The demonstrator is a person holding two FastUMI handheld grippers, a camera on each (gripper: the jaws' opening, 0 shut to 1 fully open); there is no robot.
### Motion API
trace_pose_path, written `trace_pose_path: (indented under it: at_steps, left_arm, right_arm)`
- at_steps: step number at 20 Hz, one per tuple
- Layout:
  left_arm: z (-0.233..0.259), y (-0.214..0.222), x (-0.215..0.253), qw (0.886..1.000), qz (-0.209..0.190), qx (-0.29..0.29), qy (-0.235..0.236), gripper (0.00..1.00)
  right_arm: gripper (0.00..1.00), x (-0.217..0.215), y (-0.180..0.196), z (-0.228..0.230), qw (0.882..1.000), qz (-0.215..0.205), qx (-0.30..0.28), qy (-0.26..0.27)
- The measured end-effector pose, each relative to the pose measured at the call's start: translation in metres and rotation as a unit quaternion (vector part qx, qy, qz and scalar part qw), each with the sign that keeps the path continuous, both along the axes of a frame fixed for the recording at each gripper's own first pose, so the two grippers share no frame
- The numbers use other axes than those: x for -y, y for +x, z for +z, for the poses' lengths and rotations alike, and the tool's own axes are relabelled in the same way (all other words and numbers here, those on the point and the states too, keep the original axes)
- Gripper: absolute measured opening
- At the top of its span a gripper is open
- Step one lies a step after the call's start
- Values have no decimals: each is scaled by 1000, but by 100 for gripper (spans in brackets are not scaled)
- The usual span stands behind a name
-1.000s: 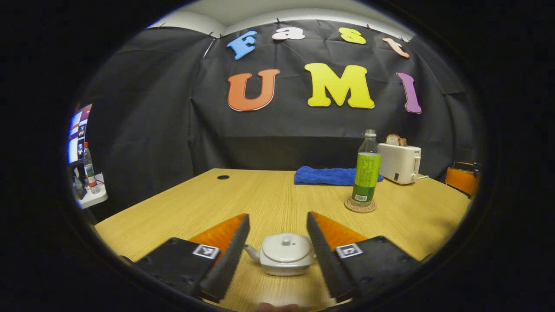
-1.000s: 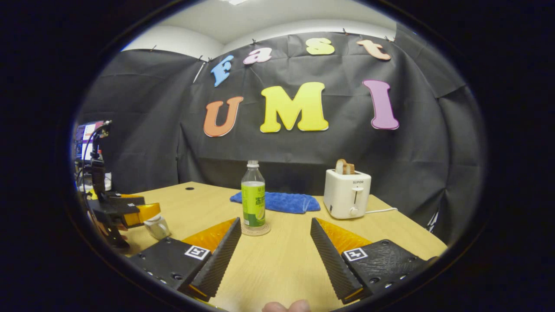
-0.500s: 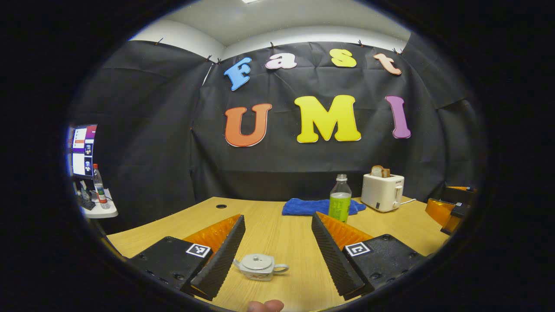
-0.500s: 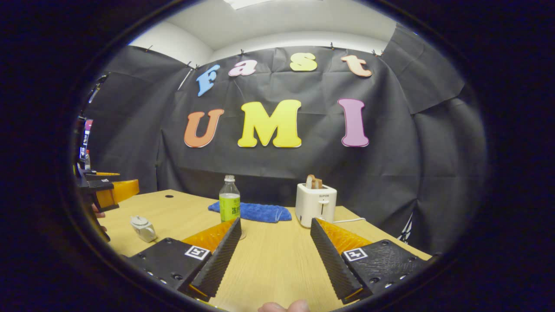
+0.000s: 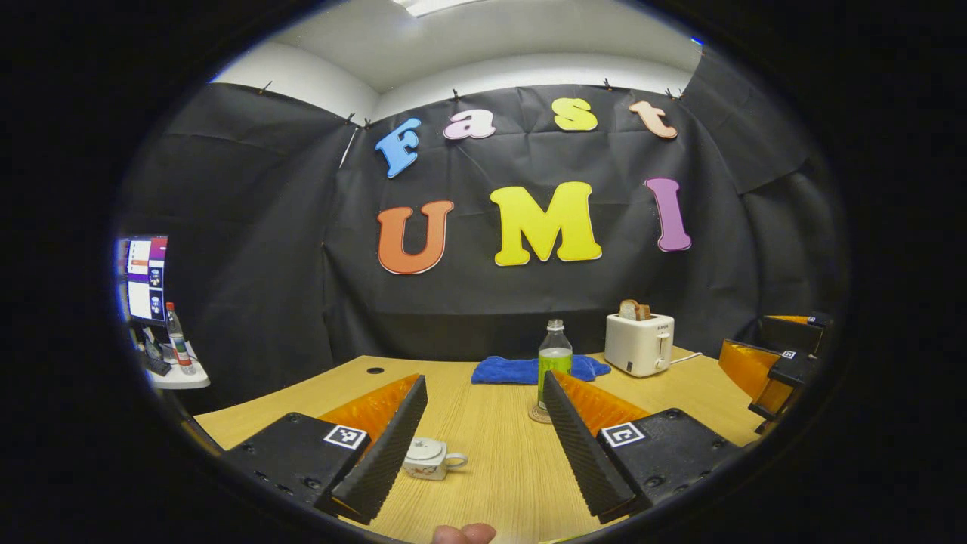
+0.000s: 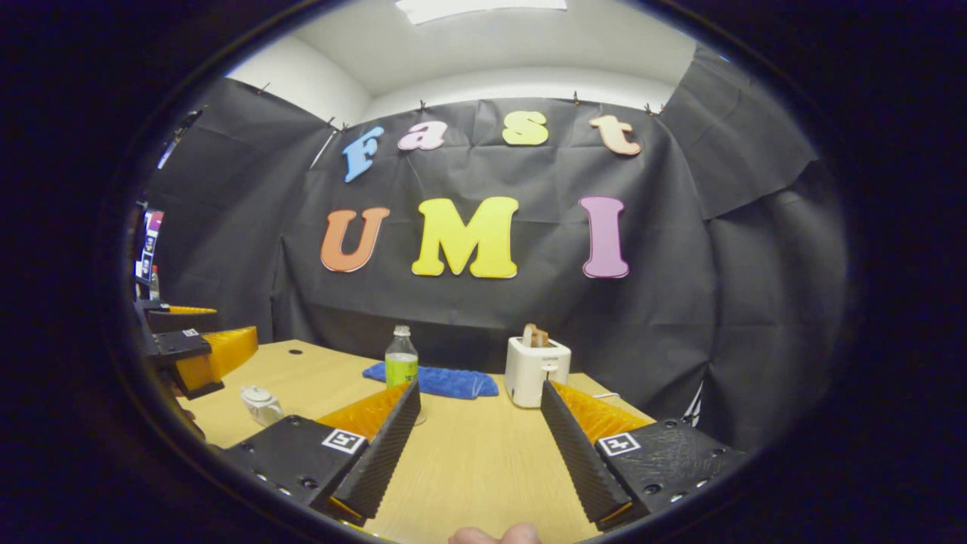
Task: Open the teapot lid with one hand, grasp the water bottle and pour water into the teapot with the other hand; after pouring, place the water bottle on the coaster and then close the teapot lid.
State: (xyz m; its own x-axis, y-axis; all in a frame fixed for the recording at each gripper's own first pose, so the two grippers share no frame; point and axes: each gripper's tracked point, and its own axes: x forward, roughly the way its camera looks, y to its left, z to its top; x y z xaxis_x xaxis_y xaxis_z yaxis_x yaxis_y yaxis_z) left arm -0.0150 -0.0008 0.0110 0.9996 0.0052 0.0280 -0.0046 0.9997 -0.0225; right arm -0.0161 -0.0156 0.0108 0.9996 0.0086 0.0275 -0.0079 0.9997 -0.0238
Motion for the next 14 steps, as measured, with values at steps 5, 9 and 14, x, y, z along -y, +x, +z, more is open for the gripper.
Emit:
trace_pose_path:
  at_steps: [5,9,14]
  left_arm:
    - [3,-3,1,1000,-12,4,7,96]
    - [0,-1,-7,1000,-10,1,-1,96]
    - [0,-2,-4,1000,-22,-1,-1,96]
  right_arm:
    - [95,-14,-5,11,1000,-9,12,-13]
    - [95,-29,-4,8,1000,-1,0,-13]
    - [95,-41,-5,9,1000,-2,-1,-7]
